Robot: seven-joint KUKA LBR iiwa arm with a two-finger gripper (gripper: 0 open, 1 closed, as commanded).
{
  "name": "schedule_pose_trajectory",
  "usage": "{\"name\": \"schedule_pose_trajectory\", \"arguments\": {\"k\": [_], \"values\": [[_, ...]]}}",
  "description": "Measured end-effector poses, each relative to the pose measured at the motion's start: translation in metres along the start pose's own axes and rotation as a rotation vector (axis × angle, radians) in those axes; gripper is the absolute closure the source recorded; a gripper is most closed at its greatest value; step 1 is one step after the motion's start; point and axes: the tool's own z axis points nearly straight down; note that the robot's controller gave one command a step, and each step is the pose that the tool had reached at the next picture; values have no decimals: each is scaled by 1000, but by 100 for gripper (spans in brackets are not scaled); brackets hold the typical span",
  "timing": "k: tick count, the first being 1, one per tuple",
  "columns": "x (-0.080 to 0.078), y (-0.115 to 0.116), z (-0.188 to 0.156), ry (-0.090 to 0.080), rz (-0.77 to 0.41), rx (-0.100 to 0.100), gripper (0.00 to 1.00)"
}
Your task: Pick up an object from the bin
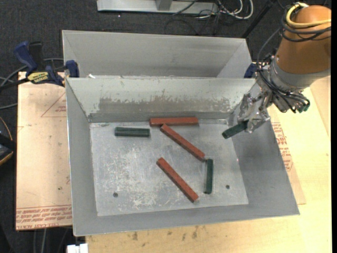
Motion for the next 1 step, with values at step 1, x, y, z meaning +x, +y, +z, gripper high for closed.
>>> {"name": "schedule_pose_trajectory", "arguments": {"k": [1], "values": [[0,0,1,1,0,-1,100]]}}
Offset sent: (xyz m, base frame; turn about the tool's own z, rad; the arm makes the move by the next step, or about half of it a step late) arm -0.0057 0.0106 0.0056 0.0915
